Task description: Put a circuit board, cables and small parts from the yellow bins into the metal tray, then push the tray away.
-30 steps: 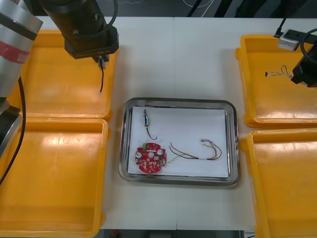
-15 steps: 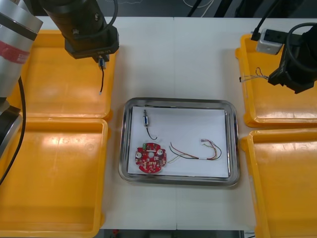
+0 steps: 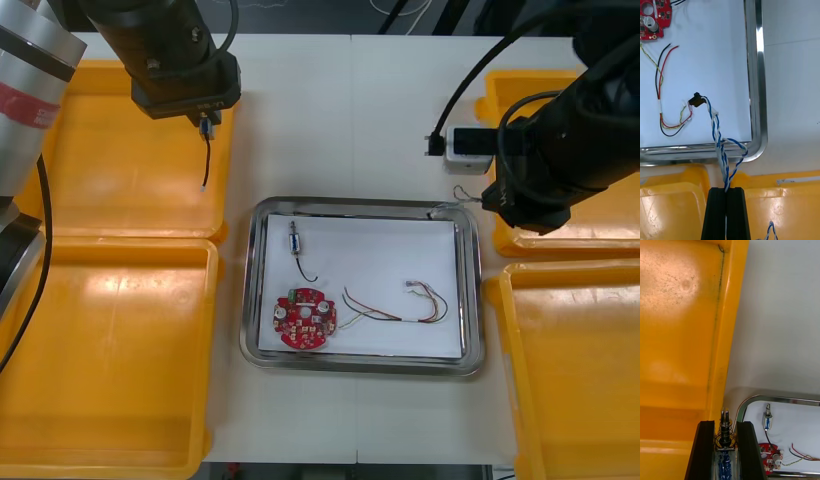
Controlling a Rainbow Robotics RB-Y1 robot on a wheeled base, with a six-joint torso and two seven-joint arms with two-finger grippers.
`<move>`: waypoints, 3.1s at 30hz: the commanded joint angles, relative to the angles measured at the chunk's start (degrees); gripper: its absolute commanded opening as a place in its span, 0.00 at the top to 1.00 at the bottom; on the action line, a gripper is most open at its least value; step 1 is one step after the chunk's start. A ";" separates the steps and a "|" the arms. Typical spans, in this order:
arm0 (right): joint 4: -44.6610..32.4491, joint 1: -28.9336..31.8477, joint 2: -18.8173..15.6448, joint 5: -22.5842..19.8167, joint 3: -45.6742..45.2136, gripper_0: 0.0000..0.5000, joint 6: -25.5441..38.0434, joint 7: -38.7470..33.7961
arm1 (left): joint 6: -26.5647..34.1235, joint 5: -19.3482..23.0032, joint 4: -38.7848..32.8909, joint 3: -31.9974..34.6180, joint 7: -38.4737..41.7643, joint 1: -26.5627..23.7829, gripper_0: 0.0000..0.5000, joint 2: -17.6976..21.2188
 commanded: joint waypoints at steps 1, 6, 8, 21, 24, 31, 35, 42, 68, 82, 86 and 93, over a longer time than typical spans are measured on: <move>-4.41 -1.54 -1.75 1.75 6.21 1.00 -2.28 -6.52 | 0.54 0.59 -2.19 0.73 -3.09 0.02 1.00 -0.35; -5.46 -2.86 -0.78 4.57 10.61 1.00 -3.33 -7.57 | 0.62 0.76 -2.19 0.82 -3.18 0.02 1.00 -0.35; -5.38 -2.94 -0.52 6.32 12.72 1.00 -4.65 -7.75 | 0.62 0.67 -2.19 0.91 -3.18 0.02 1.00 -0.35; 0.87 -3.30 3.35 13.88 19.75 1.00 -11.51 -8.10 | 0.97 0.67 -2.28 0.99 -3.26 0.11 1.00 -0.35; 3.59 -3.30 4.58 14.15 20.28 1.00 -12.56 -7.83 | 1.24 0.76 -2.36 0.99 -3.26 0.02 1.00 -0.35; 5.35 -3.30 5.81 18.45 23.53 1.00 -15.55 -8.01 | 1.50 0.67 -2.36 1.08 -3.26 0.11 1.00 -0.35; 6.75 -3.12 6.34 20.12 24.94 1.00 -16.87 -8.10 | 1.85 0.67 -2.36 1.17 -3.26 0.02 1.00 -0.35; 10.18 -2.59 7.04 20.39 25.90 1.00 -20.82 -7.75 | 1.85 0.59 -2.45 1.17 -3.26 0.02 1.00 -0.35; 11.94 -2.15 8.10 22.58 27.75 0.00 -22.40 -8.89 | 1.94 0.50 -2.36 1.52 -3.26 0.02 1.00 -0.35; 7.02 -2.94 7.31 23.55 26.25 0.00 -16.08 -9.59 | 1.94 0.41 -2.36 1.61 -3.26 0.02 1.00 -0.35; 5.87 -3.82 7.31 23.55 25.64 0.00 -13.00 -9.86 | 1.94 0.41 -2.36 1.61 -3.18 0.11 1.00 -0.35; 3.06 -5.32 7.75 22.14 22.39 0.00 -4.56 -10.03 | 1.94 0.41 -2.36 1.61 -2.82 0.02 1.00 -0.35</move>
